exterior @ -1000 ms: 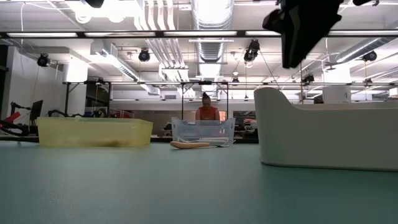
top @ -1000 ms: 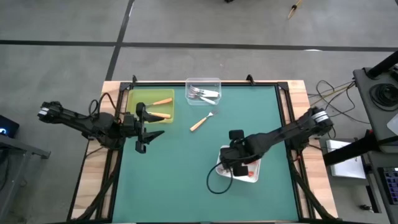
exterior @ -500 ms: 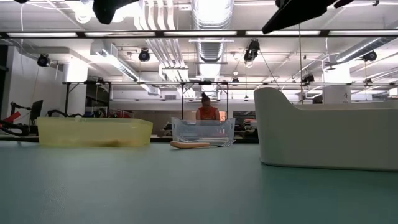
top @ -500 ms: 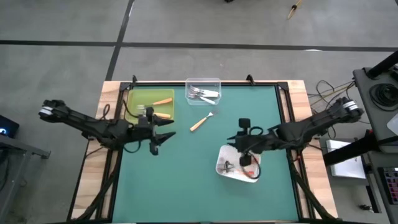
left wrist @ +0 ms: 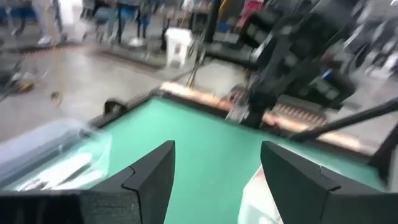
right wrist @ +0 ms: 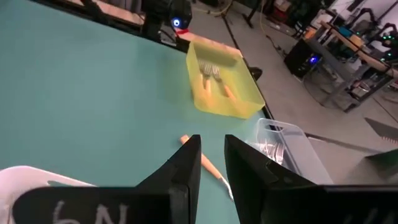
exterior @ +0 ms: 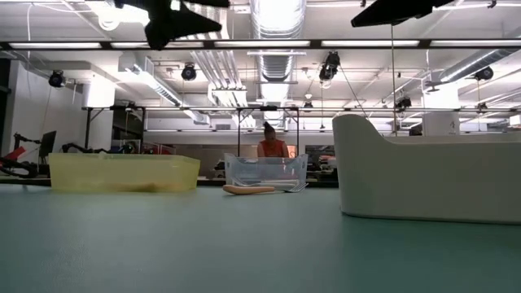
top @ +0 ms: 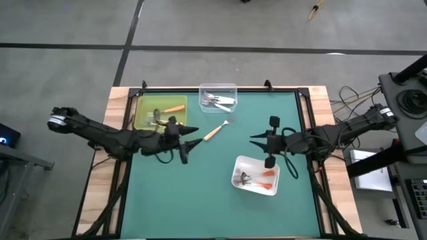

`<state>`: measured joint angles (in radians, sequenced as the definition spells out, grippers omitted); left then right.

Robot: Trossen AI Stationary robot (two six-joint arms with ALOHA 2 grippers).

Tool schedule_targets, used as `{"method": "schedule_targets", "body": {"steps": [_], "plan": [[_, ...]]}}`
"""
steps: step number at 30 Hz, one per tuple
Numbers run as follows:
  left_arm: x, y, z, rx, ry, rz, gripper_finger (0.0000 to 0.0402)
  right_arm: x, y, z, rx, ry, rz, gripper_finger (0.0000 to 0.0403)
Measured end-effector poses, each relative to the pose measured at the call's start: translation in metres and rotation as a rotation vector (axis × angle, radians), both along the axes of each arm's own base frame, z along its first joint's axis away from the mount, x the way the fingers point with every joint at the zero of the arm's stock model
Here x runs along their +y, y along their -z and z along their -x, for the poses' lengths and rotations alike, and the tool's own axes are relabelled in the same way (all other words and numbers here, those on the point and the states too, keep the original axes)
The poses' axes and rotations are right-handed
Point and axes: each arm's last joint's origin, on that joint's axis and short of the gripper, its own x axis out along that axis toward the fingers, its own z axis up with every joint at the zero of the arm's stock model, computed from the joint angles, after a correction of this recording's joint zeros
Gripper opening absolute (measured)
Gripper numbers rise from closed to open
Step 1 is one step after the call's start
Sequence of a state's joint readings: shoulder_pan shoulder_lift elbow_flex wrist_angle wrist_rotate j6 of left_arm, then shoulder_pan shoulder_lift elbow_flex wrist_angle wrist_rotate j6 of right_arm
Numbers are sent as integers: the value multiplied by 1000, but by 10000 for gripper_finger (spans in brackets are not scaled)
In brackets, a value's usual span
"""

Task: Sort silverware by color (type)
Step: Put the light orange into the yellow bin

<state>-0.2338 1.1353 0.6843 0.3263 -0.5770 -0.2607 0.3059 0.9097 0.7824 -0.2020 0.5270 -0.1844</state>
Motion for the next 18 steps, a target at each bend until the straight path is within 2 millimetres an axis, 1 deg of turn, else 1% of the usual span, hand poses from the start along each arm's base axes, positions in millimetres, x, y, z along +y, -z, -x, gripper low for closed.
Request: {"method": "schedule_targets", "body": {"steps": [8, 13, 18], "plan": [[7, 14, -44, 310, -75, 38, 219, -6, 14, -1, 58, 13, 46, 63], [13, 29, -75, 471, -92, 49, 219, -10, 15, -2, 57, 33, 46, 63], [25, 55, -101, 611, -50, 91, 219, -11, 15, -2, 63, 38, 48, 63]]}}
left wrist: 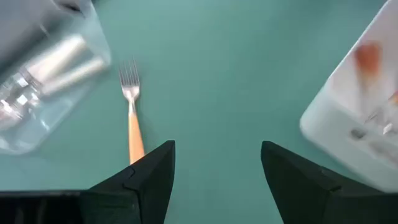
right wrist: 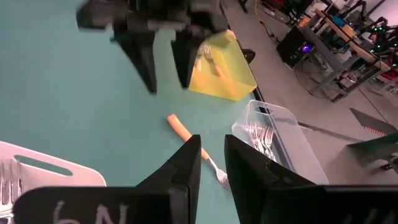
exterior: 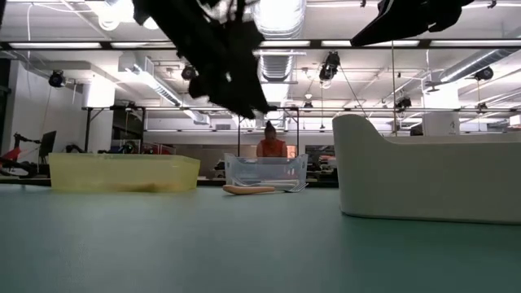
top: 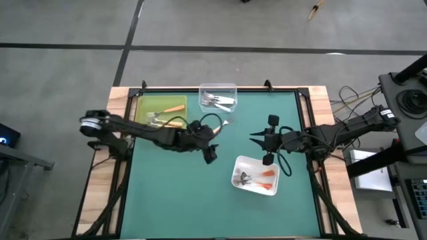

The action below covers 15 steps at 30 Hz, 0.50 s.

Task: Sort silverware by color (type)
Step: Put the light orange into the yellow bin

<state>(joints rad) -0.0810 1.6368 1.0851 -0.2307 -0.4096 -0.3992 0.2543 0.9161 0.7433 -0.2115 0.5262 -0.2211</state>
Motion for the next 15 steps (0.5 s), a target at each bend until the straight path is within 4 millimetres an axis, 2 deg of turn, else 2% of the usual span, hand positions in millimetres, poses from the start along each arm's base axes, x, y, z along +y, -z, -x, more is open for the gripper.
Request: {"method": "schedule_targets", "body": {"steps": [6, 12, 15], "plan": [[23, 30, -15, 93, -44, 26, 219, 0, 0, 0, 1, 0, 0, 63], [50, 48, -24, 148, -83, 33, 219, 0, 0, 0, 6, -7, 14, 63], [57, 57, -27, 191, -46, -13, 219, 0, 0, 0, 9, -11, 23, 63]]}}
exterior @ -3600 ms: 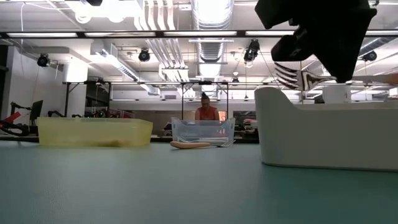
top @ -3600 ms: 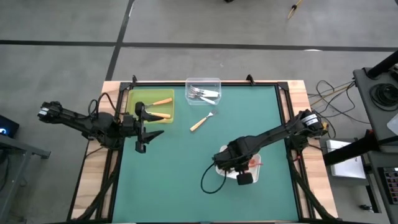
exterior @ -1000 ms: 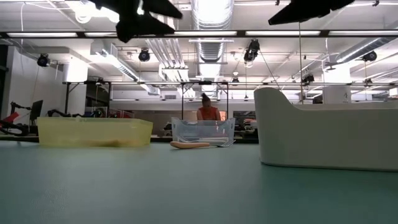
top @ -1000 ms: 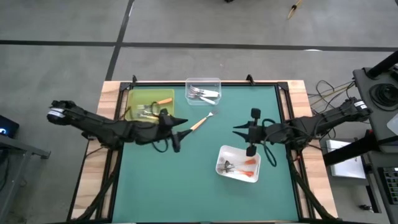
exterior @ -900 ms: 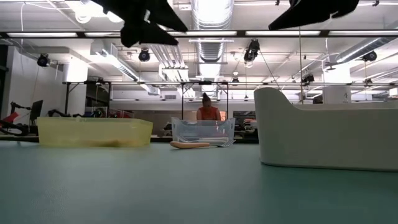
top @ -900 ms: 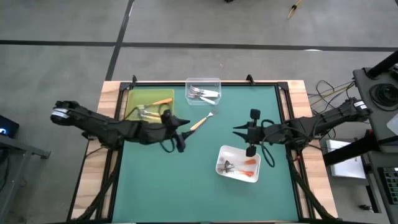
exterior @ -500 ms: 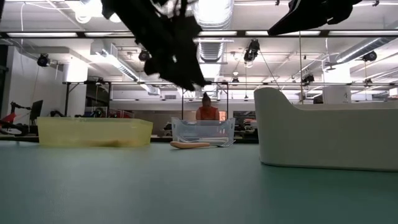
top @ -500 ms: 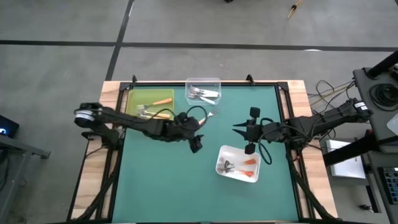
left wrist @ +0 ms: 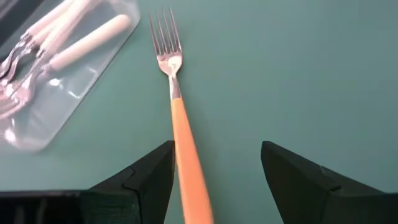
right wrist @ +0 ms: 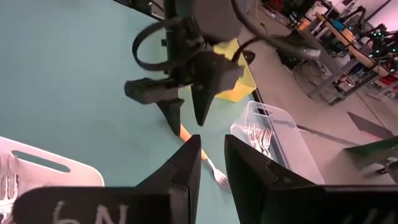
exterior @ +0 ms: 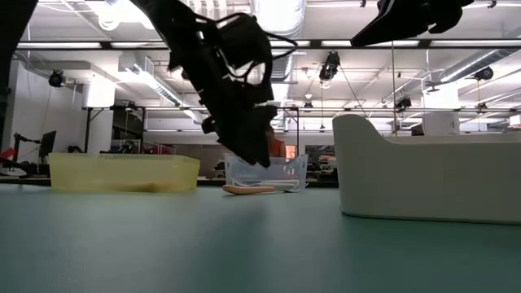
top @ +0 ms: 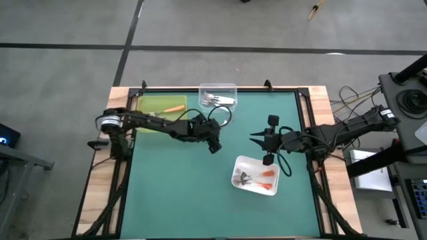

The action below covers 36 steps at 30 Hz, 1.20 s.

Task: Sort silverware by color (type)
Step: Put the light orange into the yellow bin

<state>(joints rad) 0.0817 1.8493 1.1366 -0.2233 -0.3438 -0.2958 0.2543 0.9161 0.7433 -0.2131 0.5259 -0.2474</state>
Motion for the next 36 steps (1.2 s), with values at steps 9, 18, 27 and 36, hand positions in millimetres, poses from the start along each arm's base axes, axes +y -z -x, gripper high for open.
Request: {"method": "schedule_targets", "body": {"steps": [9, 18, 27, 36], "plan": [[9, 15, -9, 8, 62, -75, 219, 0, -1, 0, 6, -17, 37, 63], [30, 17, -6, 10, 28, -55, 219, -6, -4, 1, -5, -4, 63, 63], [31, 23, -8, -1, 64, -21, 219, -17, -4, 0, -2, 49, 63, 63], [33, 36, -6, 30, 50, -20, 219, -20, -2, 1, 6, 61, 61, 63]]}}
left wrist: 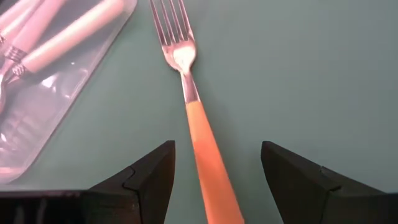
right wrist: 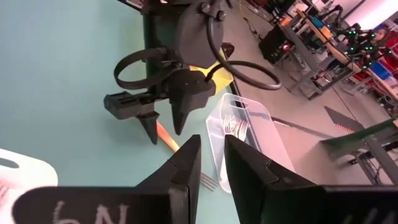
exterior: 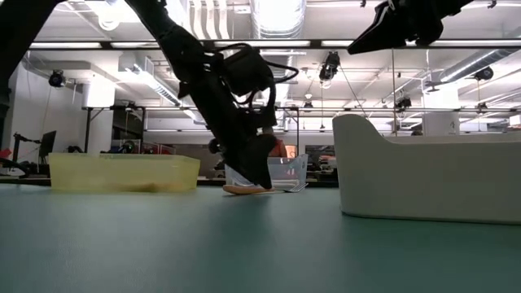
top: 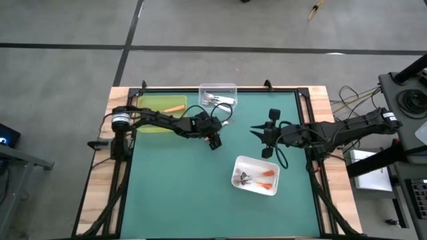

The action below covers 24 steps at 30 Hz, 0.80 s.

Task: Sort silverware by color (type)
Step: Put the light orange into the yellow bin

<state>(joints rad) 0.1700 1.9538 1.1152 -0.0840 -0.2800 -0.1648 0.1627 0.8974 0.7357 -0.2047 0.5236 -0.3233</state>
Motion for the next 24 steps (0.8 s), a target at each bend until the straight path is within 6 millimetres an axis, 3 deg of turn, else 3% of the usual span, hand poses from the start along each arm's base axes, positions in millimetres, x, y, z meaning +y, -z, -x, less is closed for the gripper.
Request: {"method": "schedule_targets", "body": {"steps": [13, 24], "plan": [[3, 15, -2, 17, -34, 23, 209, 0, 0, 0, 3, 0, 2, 63], [2, 16, -2, 2, -57, 59, 98, 0, 0, 0, 3, 0, 2, 63]]}}
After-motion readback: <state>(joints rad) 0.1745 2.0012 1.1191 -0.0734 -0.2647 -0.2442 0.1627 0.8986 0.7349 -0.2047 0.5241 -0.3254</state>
